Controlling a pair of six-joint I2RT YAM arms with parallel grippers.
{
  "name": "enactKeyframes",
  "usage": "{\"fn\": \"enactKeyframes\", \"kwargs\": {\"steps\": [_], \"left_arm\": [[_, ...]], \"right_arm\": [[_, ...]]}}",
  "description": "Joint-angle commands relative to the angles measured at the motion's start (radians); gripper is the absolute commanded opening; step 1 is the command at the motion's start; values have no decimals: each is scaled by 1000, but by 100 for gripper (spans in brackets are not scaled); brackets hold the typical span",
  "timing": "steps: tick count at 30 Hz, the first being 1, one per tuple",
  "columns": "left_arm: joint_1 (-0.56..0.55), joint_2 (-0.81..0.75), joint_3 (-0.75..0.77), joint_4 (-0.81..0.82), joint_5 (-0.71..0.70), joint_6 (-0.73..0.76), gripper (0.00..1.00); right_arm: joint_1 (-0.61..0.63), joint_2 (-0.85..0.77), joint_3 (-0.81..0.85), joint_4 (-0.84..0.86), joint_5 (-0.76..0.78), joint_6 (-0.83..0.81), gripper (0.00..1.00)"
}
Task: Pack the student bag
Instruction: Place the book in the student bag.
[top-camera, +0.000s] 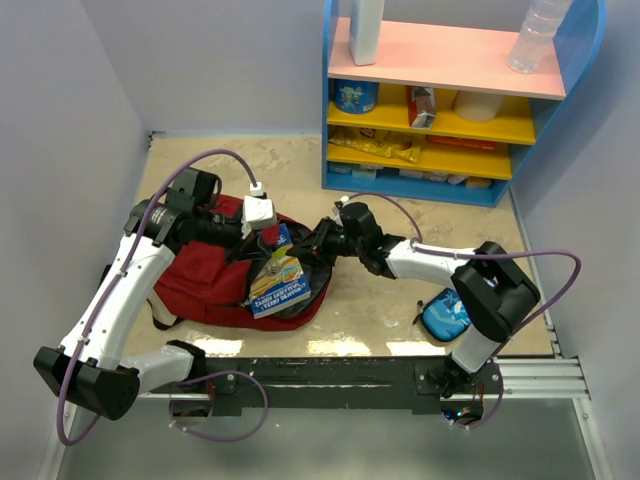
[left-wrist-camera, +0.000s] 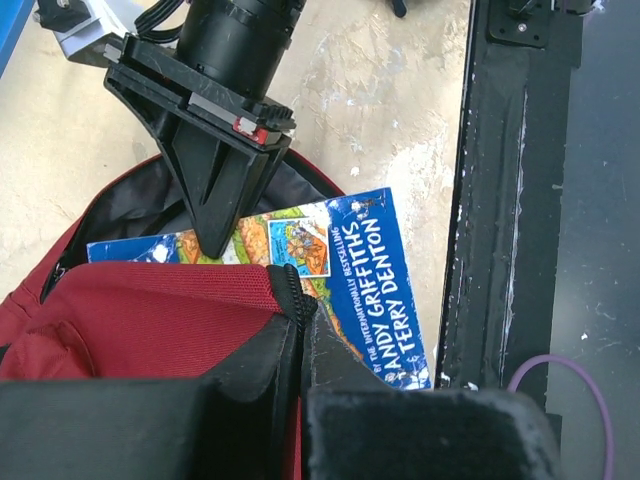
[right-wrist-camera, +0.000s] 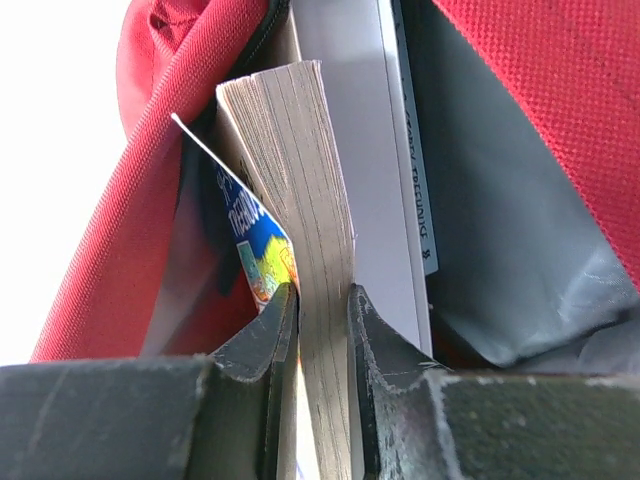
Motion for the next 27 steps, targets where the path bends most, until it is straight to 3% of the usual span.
{"fn": "enactKeyframes", "kwargs": {"steps": [1,7,14,17,20,27], "left_arm": [[-17,-33,66,40,134,-19,0],[-17,-35,66,66,132,-41,0],[-17,-40,49,63,129,-33,0],[-19,-34,49,47,140,-23,0],[-17,-37,57,25,134,-12,0],[-17,-40,54,17,124,-9,0]], "right_arm": [[46,24,85,40,63,43,0],[167,139,141,118,-8,79,0],[188,94,103,68,38,50,0],[131,75,110,36,98,24,0],[89,18,98,38,271,3,0],[85,47,148,100,435,3,0]]}}
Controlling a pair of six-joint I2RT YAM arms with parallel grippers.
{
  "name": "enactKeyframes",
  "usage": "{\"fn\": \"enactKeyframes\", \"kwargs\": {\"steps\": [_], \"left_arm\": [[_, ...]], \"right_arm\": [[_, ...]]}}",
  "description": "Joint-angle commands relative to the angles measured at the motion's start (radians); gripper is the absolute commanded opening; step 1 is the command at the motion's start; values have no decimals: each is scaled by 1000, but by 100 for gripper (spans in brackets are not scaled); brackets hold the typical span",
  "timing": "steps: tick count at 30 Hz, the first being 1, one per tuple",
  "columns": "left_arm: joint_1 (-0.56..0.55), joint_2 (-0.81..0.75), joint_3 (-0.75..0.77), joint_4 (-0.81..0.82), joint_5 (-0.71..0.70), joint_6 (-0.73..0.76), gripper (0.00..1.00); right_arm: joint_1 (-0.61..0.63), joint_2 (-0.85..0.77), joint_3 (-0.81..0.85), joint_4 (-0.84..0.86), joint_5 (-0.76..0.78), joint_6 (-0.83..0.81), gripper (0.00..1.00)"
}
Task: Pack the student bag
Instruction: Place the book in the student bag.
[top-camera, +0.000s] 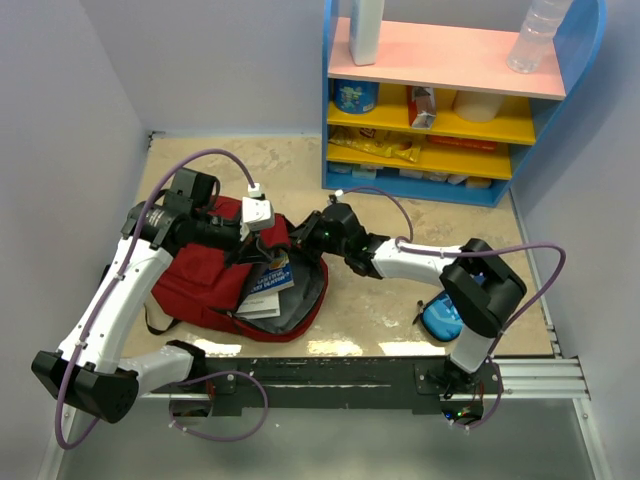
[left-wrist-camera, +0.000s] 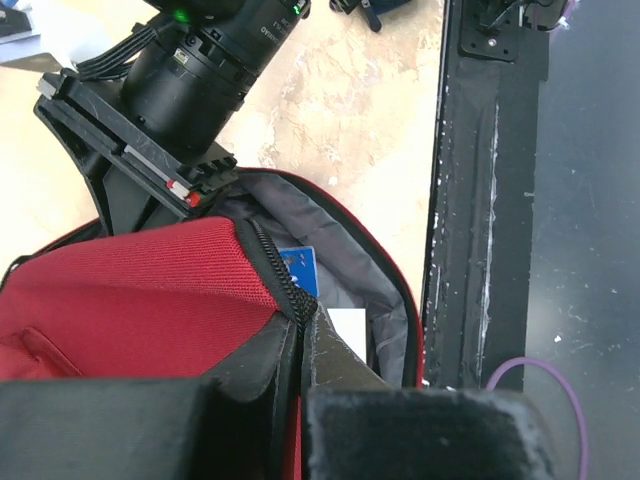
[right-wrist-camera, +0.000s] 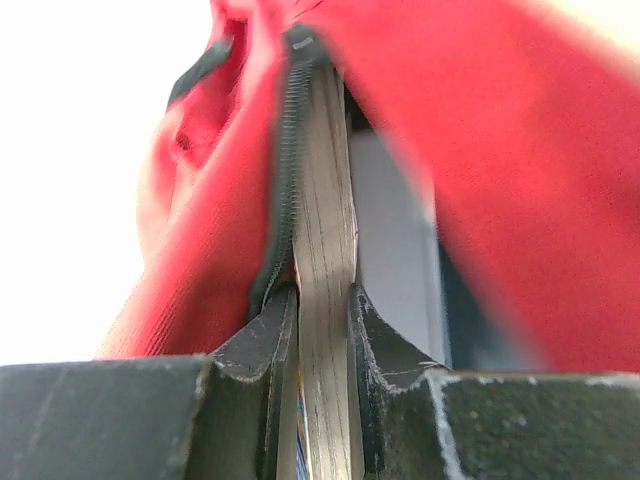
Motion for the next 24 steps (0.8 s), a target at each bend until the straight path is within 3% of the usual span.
{"fn": "enactKeyframes", "kwargs": {"steps": [1,11,12,15,18,21,24], "left_arm": [[-15,-24,52,38,88,9,0],[-15,-15,49,40,73,20,0],[-15,-15,49,40,70,21,0],[-15,-14,49,41,61,23,0],[-15,-11,50,41,56,23,0],[-15,-12,47,41,47,24,0],[-15,-14,42,40,42,26,0]], "right_arm": [[-2,-17,50,93,195,2,0],[128,26,131,-20,134,-90,2],[136,24,142,-46,110,-119,18],[145,8,188,-176,95,-188,41],[138,-28,198,-288,124,-236,57],[107,-66,143,-298,116,-250,57],[92,-137,99,-307,130,-288,47]]}}
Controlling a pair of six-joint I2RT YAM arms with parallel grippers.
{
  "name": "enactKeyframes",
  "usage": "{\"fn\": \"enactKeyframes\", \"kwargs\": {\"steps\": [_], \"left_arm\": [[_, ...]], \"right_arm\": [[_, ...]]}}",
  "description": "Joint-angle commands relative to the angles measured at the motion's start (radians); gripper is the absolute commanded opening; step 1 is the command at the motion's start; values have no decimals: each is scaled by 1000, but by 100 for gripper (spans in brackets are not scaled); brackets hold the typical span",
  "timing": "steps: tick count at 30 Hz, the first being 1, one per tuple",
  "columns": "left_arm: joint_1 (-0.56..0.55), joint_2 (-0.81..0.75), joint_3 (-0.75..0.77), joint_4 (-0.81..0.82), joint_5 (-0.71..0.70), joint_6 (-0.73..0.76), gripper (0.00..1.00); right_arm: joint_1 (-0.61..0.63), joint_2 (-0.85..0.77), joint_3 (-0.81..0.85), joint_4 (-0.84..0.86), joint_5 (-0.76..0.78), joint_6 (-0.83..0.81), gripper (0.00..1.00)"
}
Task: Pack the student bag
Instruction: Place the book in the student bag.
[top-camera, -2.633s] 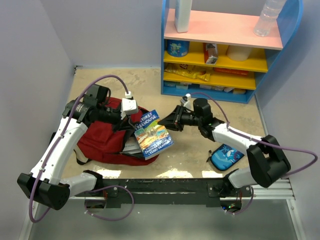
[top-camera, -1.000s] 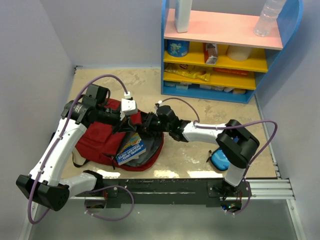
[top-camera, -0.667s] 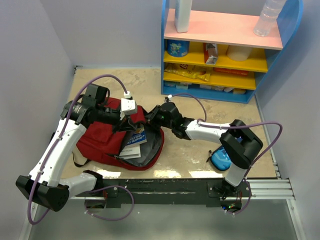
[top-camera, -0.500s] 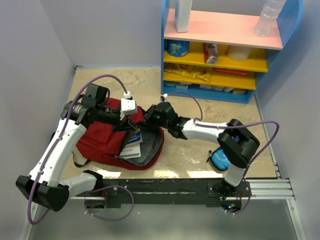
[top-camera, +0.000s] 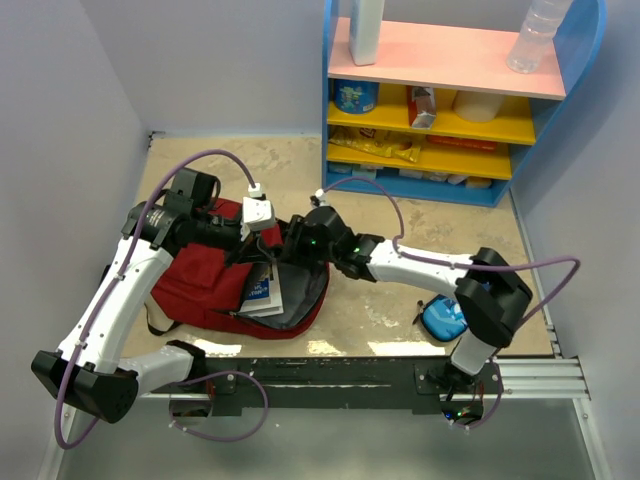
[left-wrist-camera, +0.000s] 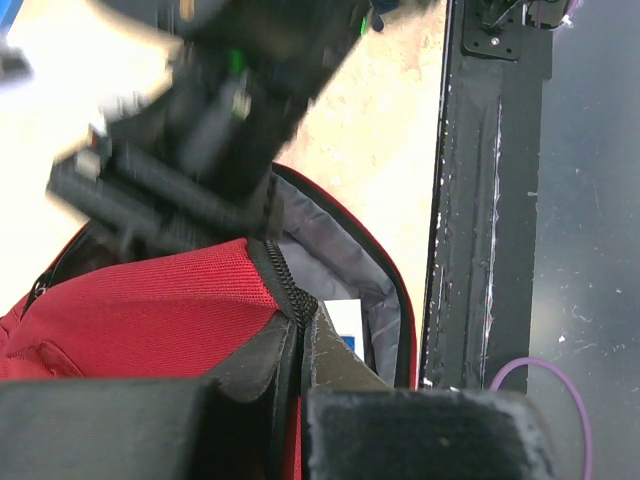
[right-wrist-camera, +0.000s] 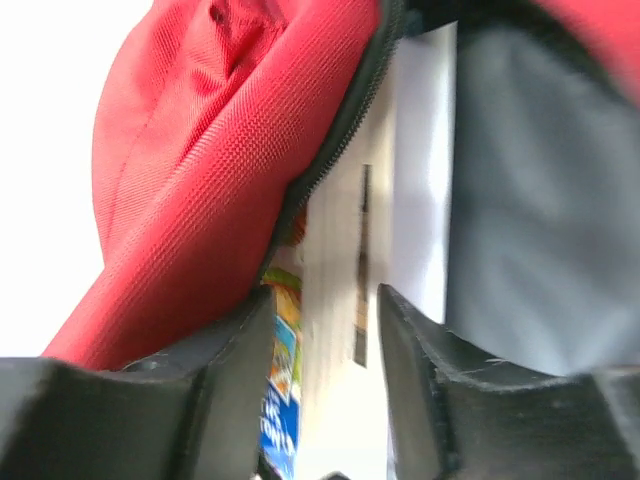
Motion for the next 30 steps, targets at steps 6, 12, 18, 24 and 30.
{"fn": "enactKeyframes", "kwargs": {"steps": [6,12,18,24,30], "left_arm": [[-11,-18,41,26,40,27,0],[-11,-14,50,30,49,17,0],[-12,-12,52,30,43,15,0],[-11,-12,50,38,45,12,0],[-11,-4,52,43,49,12,0]], "right_arm": [[-43,-218,-140,-121,110,-108,0],[-34,-143,-140,-120,110,-126,0],[41,-48,-28,-129,110,-123,0],[145,8,99,-129,107,-115,0],[193,88,144,-18,22,-75,0]]}}
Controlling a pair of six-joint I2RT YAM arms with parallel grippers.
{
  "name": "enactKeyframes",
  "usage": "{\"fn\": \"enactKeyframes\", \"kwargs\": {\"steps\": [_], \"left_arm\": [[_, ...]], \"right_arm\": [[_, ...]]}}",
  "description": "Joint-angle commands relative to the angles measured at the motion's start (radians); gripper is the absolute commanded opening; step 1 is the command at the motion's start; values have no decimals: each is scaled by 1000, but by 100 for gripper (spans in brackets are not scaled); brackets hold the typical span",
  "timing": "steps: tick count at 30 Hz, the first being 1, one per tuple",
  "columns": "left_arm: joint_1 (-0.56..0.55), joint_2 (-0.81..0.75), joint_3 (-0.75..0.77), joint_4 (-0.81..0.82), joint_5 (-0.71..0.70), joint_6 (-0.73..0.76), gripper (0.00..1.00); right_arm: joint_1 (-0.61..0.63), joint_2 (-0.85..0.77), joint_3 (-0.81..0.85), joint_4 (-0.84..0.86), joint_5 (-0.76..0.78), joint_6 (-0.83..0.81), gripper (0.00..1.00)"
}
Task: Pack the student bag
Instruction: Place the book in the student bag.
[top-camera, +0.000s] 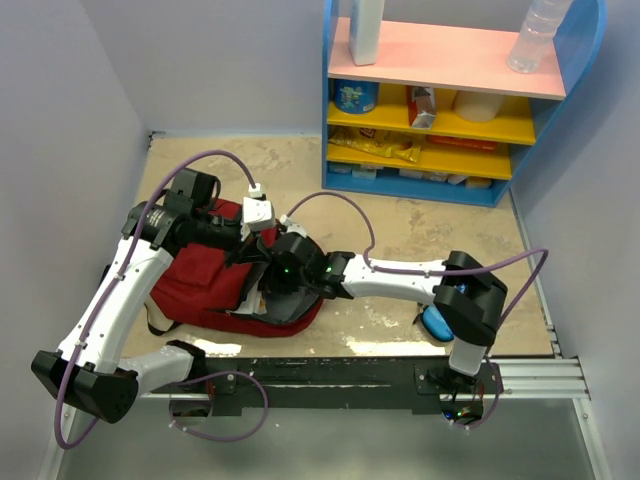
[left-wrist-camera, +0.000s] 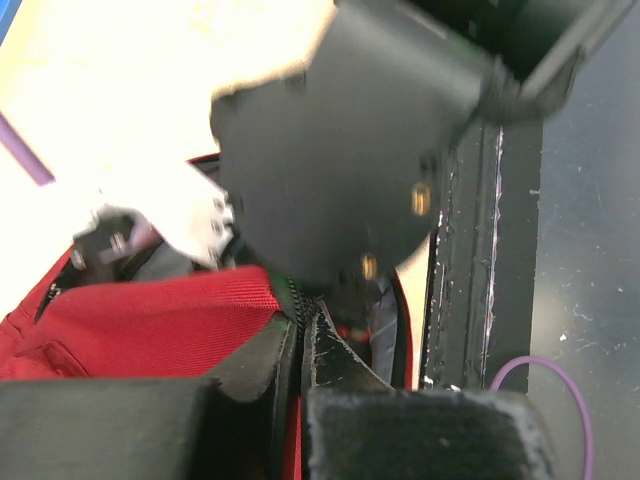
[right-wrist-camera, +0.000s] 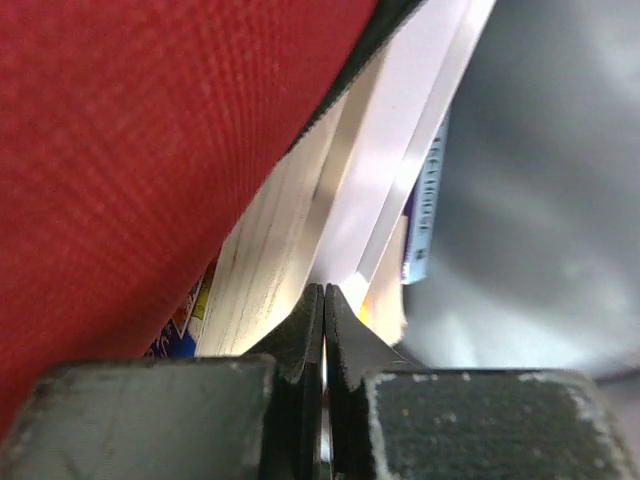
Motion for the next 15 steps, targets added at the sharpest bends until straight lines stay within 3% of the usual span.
{"fn": "enactKeyframes", "kwargs": {"steps": [1,4,5,7,8,10,11,13,15], "left_arm": [[-10,-4,52,42,60,12,0],[-10,-6,53,37,52,18,0],[-10,-6,52,31,46,26,0],[-10,-9,47,30,46,31,0],[-10,-11,42,31,43,32,0],[-10,-14,38,31,44,34,0],[-10,-17,38,31,43,34,0],[-10,-18,38,31,41,35,0],[-10,-20,38,31,38,38,0]], "right_arm": [[27,58,85,132,-64,36,0],[19,65,92,70,-87,26,3],[10,30,81,16,-69,3,23],[-19,-32,34,-27,11,-22,37],[-34,-99,15,-77,37,-33,51],[-103,-177,-60,-105,57,-43,61],[-128,-214,-84,-134,61,-48,73],[-206,-331,-147,-189,100,-48,82],[-270,-424,-169,-343,143,-23,92]]}}
